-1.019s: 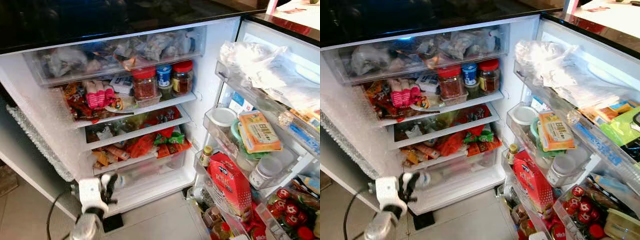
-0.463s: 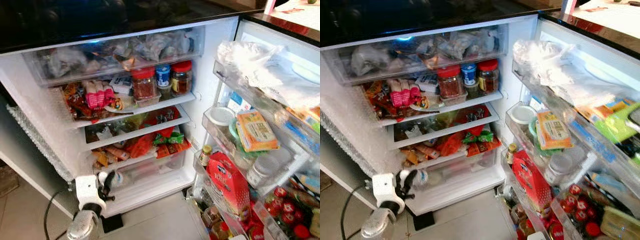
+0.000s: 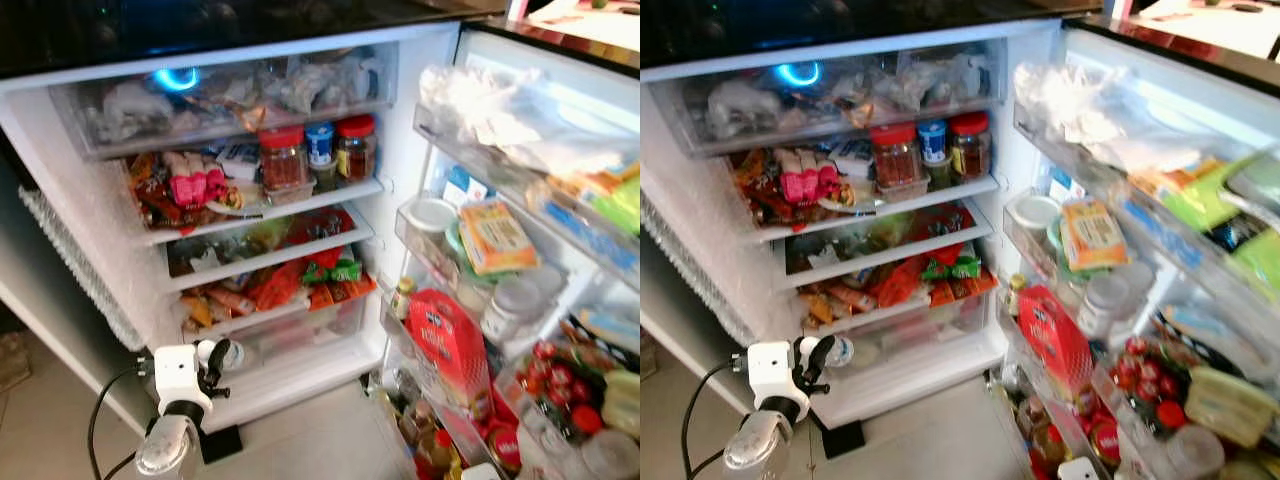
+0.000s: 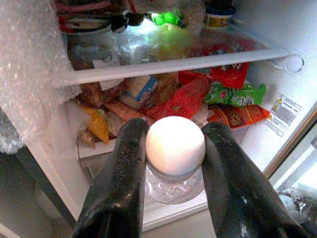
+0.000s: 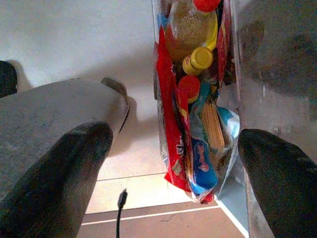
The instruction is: Restocking fridge
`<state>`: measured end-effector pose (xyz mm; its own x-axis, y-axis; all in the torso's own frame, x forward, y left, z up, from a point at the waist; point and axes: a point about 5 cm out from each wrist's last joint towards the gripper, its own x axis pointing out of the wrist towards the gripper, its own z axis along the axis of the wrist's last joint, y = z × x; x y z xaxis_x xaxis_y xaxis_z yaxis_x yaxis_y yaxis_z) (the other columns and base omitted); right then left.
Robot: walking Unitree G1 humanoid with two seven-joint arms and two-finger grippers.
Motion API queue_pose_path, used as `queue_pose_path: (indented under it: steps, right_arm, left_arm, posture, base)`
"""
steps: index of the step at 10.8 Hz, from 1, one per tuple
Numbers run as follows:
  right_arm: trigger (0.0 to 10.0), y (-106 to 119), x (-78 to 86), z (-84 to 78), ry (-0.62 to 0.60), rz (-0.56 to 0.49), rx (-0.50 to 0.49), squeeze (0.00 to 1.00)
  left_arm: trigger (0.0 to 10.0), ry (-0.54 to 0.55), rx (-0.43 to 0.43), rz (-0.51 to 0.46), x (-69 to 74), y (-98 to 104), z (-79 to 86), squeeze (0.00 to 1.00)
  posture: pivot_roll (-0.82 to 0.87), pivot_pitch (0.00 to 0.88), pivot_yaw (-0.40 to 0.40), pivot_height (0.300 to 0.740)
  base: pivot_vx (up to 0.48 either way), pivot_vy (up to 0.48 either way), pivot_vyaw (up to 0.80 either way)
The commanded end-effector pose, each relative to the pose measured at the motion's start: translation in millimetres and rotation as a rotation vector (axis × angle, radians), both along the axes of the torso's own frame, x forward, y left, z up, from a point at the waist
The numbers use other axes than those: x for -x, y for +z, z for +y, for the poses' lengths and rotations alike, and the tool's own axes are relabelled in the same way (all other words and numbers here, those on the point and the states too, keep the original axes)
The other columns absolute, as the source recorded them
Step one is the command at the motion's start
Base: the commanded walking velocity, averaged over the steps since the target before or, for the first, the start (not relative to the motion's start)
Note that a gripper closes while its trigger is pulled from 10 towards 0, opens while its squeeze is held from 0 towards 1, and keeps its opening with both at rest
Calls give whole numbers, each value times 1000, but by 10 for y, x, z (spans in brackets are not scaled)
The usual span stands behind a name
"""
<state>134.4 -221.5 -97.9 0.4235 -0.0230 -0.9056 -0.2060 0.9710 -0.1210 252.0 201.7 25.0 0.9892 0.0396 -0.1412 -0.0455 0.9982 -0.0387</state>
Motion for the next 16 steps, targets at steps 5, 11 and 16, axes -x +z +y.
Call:
queue_pose_path:
  steps: [5,11,16]
  right_arm:
    - [10000,-35,82,31,-21,23,-12,0]
    - [10000,-29,67,31,-11,17,-18,0]
    - [10000,-27,66,28,-12,12,-20,0]
  left_arm:
    - [10000,-17,-26,-27,-92,110,-40,0]
    - [10000,-12,-26,-26,-105,121,-49,0]
    - [10000,-12,-27,-27,-110,128,-60,0]
  posture:
    - [-49,0,12,668]
    - [-46,0,7,643]
    - [-47,0,7,643]
  base:
    - [0,0,0]
    - [0,0,0]
    - [0,0,0]
